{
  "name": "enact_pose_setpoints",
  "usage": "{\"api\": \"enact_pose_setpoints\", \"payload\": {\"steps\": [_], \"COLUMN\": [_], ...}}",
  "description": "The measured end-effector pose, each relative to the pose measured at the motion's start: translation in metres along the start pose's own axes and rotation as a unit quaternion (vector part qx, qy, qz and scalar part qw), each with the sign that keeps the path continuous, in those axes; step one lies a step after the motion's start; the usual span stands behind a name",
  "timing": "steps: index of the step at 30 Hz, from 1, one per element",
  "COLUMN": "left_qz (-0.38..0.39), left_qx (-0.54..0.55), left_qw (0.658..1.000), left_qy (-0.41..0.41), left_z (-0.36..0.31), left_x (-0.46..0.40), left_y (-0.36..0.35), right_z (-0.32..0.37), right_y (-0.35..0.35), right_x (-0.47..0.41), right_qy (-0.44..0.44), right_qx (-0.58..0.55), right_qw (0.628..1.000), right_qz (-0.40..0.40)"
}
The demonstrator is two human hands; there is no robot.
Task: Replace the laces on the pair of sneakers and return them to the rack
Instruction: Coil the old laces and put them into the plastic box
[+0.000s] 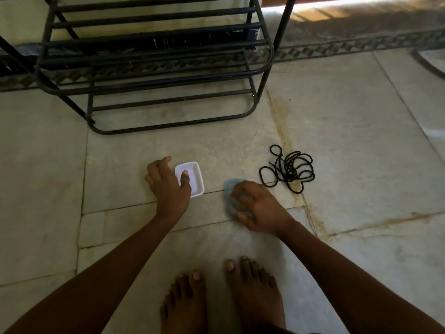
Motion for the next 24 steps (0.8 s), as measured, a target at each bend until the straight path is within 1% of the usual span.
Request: {"api": "enact_pose_setpoints", "payload": {"steps": [2, 3, 5, 6, 8, 10, 11, 12, 14, 15, 17, 20, 22, 24], "left_qz": [0.005, 0.024, 0.091, 0.135, 0.260, 0.398, 0.446, 0.478, 0.507, 0.513, 0.516, 0.522, 0.524, 0.516], "left_qx": [-0.011, -0.013, -0.014, -0.012, -0.002, -0.001, -0.012, -0.026, -0.062, -0.084, -0.113, -0.114, -0.120, -0.146], "left_qw": [0.999, 0.997, 0.986, 0.975, 0.938, 0.883, 0.860, 0.843, 0.821, 0.811, 0.798, 0.805, 0.808, 0.803], "left_qy": [-0.046, -0.075, -0.142, -0.176, -0.229, -0.248, -0.246, -0.245, -0.255, -0.268, -0.290, -0.258, -0.241, -0.259], "left_z": [-0.022, -0.034, -0.057, -0.067, -0.084, -0.097, -0.101, -0.104, -0.112, -0.117, -0.124, -0.132, -0.135, -0.135], "left_x": [0.005, 0.008, 0.015, 0.018, 0.024, 0.035, 0.039, 0.041, 0.040, 0.037, 0.027, 0.009, 0.004, 0.005], "left_y": [-0.002, -0.007, -0.029, -0.043, -0.074, -0.110, -0.125, -0.138, -0.162, -0.171, -0.183, -0.196, -0.201, -0.202], "right_z": [-0.017, -0.027, -0.050, -0.062, -0.086, -0.111, -0.123, -0.135, -0.158, -0.165, -0.169, -0.158, -0.147, -0.136], "right_y": [0.015, 0.022, 0.033, 0.038, 0.043, 0.048, 0.049, 0.047, 0.036, 0.032, 0.026, 0.018, 0.014, 0.011], "right_x": [0.001, 0.003, 0.014, 0.021, 0.038, 0.053, 0.058, 0.061, 0.065, 0.065, 0.058, 0.042, 0.033, 0.023], "right_qy": [-0.062, -0.101, -0.194, -0.242, -0.325, -0.393, -0.422, -0.448, -0.489, -0.490, -0.448, -0.359, -0.310, -0.257], "right_qx": [-0.001, 0.011, 0.041, 0.038, 0.005, -0.014, -0.019, -0.028, -0.064, -0.082, -0.094, -0.084, -0.088, -0.100], "right_qw": [0.996, 0.991, 0.972, 0.959, 0.930, 0.901, 0.889, 0.879, 0.863, 0.863, 0.886, 0.929, 0.946, 0.960], "right_qz": [-0.061, -0.089, -0.128, -0.143, -0.172, -0.183, -0.176, -0.159, -0.108, -0.092, -0.073, -0.023, 0.010, 0.046]}}
Point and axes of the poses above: each hand's wrist, its own x-axis away from the middle knuckle, its own y-axis out of the back of the hand, z = x × y, the point moved 8 cm from there along -x, towards the middle knuckle, and after that the axes turned 9 degrees about x, right-handed, at the moved point
